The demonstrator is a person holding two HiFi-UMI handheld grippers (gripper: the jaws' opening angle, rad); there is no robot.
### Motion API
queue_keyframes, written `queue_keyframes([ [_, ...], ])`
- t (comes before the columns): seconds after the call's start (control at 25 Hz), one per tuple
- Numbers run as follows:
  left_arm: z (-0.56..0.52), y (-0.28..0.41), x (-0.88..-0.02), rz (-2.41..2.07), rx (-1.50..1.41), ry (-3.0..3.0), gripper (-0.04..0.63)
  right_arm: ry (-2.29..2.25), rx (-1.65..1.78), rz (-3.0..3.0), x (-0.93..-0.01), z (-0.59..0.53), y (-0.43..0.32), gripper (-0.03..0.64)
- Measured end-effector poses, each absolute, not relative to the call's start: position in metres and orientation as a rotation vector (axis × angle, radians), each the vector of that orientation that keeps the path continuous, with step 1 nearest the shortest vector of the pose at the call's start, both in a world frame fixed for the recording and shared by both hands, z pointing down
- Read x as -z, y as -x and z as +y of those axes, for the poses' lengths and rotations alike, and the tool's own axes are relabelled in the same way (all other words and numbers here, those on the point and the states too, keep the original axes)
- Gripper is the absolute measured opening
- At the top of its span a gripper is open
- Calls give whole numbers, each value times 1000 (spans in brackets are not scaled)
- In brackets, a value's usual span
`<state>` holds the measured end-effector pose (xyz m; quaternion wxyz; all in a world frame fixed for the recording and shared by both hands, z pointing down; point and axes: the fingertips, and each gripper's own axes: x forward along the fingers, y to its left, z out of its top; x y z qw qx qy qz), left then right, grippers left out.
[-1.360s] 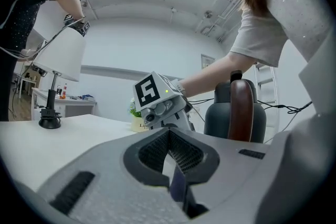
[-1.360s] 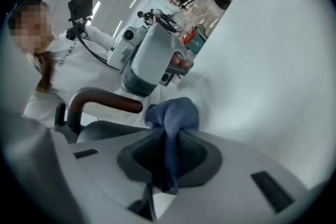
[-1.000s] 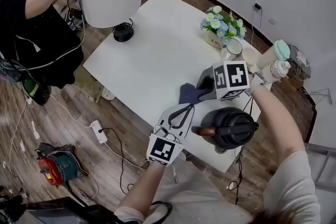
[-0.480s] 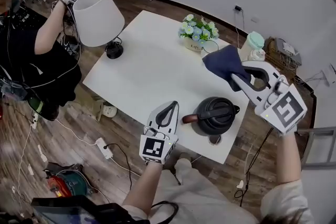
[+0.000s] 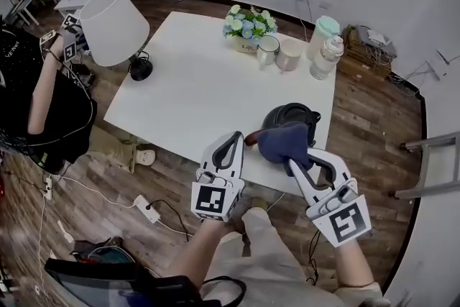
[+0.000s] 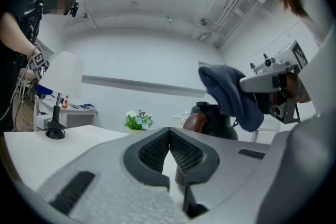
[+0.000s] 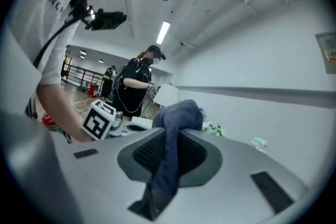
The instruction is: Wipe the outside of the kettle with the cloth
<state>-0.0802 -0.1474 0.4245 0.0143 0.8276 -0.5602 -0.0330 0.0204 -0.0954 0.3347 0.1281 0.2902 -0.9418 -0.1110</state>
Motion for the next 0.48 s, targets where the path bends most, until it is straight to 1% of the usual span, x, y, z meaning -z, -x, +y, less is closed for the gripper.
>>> queue_keyframes([
  [0.24, -132, 75, -430, -1679, 100, -2612, 8, -944, 282, -2539, -400, -93, -12, 55],
  [0.48, -126, 80, -453, -1660, 68, -2605, 8, -883, 274, -2468, -464, -93, 8, 55],
])
